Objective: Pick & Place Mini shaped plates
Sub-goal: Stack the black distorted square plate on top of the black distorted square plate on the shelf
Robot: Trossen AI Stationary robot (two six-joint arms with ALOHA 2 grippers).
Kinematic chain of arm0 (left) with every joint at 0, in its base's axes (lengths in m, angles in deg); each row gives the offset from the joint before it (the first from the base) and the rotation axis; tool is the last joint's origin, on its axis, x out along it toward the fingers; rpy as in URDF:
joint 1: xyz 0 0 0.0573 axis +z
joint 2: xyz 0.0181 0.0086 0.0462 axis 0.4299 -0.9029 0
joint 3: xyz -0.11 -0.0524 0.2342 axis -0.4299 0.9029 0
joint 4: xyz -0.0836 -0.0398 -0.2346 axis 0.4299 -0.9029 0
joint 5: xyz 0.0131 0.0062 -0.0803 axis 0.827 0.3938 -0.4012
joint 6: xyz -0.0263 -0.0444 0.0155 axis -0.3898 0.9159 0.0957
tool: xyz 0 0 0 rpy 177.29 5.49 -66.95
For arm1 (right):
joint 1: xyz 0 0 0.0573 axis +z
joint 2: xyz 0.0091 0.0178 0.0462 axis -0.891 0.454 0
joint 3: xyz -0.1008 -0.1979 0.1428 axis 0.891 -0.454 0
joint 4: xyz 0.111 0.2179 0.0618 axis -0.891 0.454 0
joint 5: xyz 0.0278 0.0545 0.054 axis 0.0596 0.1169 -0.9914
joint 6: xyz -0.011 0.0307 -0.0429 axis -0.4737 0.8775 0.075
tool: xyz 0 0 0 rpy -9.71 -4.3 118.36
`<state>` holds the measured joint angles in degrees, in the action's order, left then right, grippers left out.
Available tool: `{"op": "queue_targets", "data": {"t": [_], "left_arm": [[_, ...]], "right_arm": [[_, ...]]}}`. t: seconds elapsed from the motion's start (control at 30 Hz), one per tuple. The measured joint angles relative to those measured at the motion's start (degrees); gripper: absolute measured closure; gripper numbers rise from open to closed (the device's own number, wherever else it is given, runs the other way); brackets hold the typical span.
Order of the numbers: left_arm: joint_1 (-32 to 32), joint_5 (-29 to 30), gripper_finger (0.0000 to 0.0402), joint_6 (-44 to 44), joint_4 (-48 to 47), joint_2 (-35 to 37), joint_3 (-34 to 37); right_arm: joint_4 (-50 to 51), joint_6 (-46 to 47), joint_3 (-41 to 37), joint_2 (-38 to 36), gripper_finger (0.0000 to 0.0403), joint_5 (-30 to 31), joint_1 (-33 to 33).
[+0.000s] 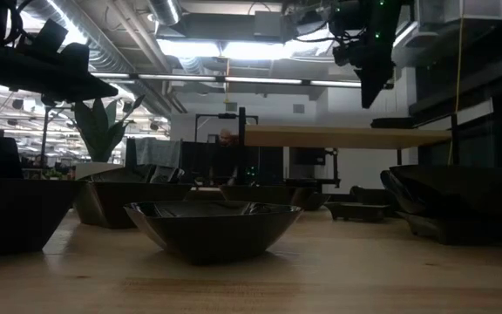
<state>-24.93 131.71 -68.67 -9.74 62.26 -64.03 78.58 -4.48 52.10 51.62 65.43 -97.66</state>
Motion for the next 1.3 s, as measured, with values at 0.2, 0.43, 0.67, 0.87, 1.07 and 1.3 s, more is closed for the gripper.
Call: {"op": "queue_targets", "data": {"t": [0.2, 0.43, 0.67, 0.87, 1.07, 1.3], "left_arm": [[0.01, 0.01, 0.0386, 0.00, 0.00, 0.00, 0.00], [0.02, 0.00, 0.0386, 0.00, 0.00, 0.00, 0.01], [0.00, 0.00, 0.0386, 0.00, 0.00, 0.02, 0.00], [0.00, 0.00, 0.0386, 0.00, 0.00, 0.00, 0.00], [0.00, 0.00, 0.0386, 0.00, 0.00, 0.02, 0.00], [0.00, 0.00, 0.0386, 0.00, 0.00, 0.02, 0.02]], "right_arm": [[-0.94, -0.49, 0.39, -0.25, 0.0318, 0.04, 2.09], [-1.31, -0.35, 0.32, -3.10, 0.0328, 0.17, 6.88], [-8.08, 2.74, -5.72, -8.12, 0.0358, 0.11, 14.08], [-15.44, 5.66, -12.06, -9.64, 0.0377, -0.01, 20.05], [-24.54, 6.43, -17.54, -9.07, 0.0392, -2.90, 24.29], [-36.50, 6.08, -23.14, -8.98, 0.0393, -7.40, 26.84]]}}
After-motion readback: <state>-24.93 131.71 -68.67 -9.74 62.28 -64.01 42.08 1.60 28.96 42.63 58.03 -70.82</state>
